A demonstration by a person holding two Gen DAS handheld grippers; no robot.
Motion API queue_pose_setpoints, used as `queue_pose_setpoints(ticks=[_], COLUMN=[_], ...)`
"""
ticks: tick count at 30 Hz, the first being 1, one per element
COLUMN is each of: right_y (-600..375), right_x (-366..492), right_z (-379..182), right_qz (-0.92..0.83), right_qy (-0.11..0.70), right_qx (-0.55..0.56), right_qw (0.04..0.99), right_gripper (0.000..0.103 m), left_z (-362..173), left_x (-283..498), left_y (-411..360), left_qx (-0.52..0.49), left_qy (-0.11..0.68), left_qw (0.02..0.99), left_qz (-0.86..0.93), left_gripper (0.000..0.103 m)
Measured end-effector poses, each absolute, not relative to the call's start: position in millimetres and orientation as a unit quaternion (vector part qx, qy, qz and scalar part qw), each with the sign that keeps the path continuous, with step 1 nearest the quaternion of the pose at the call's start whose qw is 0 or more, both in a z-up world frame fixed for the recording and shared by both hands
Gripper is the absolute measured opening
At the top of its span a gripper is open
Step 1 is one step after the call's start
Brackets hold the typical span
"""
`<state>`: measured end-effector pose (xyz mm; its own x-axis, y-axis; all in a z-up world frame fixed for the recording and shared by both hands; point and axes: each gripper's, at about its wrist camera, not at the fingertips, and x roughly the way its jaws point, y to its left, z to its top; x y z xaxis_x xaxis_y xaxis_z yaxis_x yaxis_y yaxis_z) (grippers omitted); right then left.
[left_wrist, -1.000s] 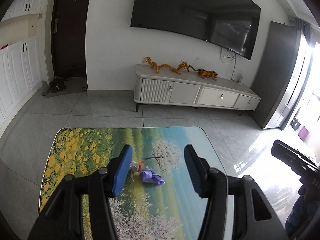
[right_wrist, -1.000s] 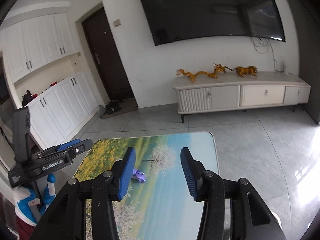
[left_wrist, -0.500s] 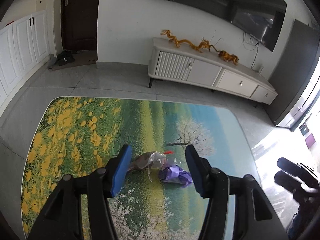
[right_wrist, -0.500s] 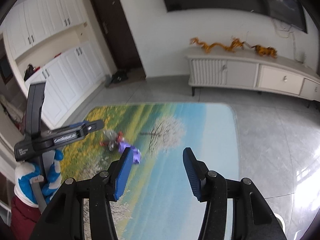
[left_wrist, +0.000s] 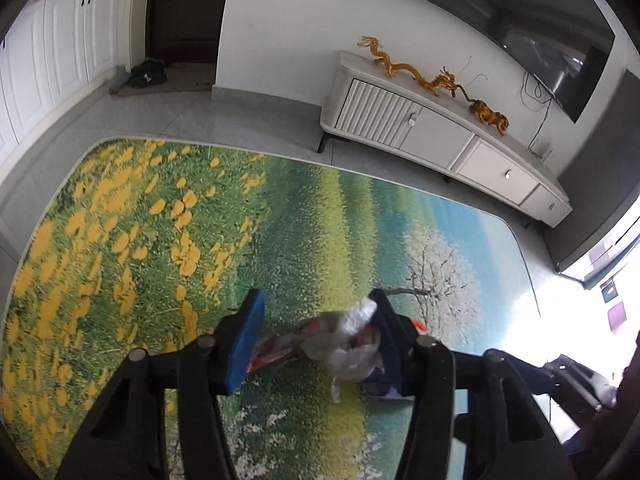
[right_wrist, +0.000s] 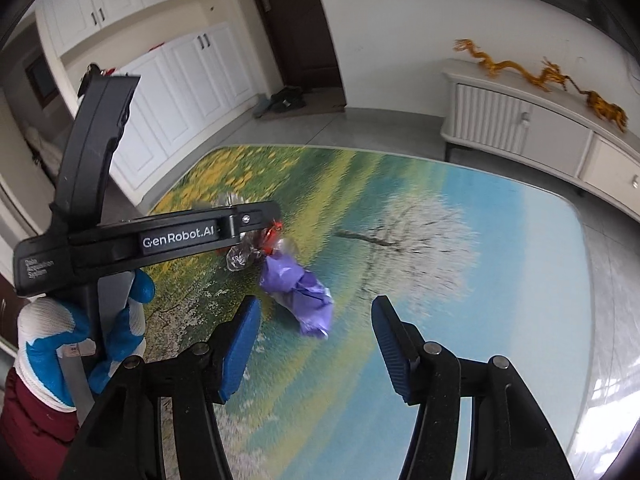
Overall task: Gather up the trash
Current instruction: 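Grasp the clear wrapper with the left tool while the right tool grasps the purple bag, then carry the purple bag with the right tool over the trash bin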
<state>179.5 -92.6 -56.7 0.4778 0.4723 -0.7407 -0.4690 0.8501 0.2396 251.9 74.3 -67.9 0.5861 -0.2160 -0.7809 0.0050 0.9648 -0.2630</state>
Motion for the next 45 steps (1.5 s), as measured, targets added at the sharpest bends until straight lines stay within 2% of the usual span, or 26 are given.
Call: queue_pose_setpoints(ticks=[2,6,8,10,12,13,17,31,45], right_y=[-85.0,-71.9,-66.7,-61.7,-57.9,-56.8,-60.2,-92.5,-147.3], right_x=[184.2,192.4,197.8,200.9,203.0,203.8,202.2,176.4,112.3], right_z=[-62.8,-72.4,-76.4,-80.9,-85.9,-88.1,-87.9,-73.8,-37.9], right_qz=[0.282,0.289,0.293,0.296,0.296,0.296,0.294,0.268,0.226], right_qy=[0.434,0.437,0.438,0.439,0.442,0.443,0.438,0.431,0.400], right_qx=[-0.003,-0.016,-0.021,-0.025,-0.028,-0.028,-0.022,0.036,0.089], right_qw=[0.856,0.852,0.850,0.848,0.846,0.846,0.849,0.861,0.884], right_gripper=[0.055,0.055,0.055,0.055,0.051,0.046,0.043,0.041,0.040], left_z=[-74.3,-84.9,-88.0,-90.9,-93.4,-93.8,-96.5,-74.4,-29.5], left_x=[254.2,256.7,256.1,255.2,253.5,252.3,246.1,211.3,155.3], left_y=[78.5,86.8,89.9,92.1,93.4,94.2,99.7,98.7,84.0], left_qx=[-0.128,-0.151,-0.160,-0.165,-0.168,-0.169,-0.179,-0.190,-0.187], left_qy=[0.454,0.458,0.459,0.459,0.458,0.457,0.453,0.430,0.402], left_qw=[0.879,0.874,0.872,0.871,0.872,0.872,0.873,0.881,0.894], left_qz=[-0.062,-0.059,-0.057,-0.052,-0.047,-0.046,-0.038,-0.045,-0.071], left_gripper=[0.038,0.030,0.022,0.019,0.015,0.013,0.009,0.007,0.006])
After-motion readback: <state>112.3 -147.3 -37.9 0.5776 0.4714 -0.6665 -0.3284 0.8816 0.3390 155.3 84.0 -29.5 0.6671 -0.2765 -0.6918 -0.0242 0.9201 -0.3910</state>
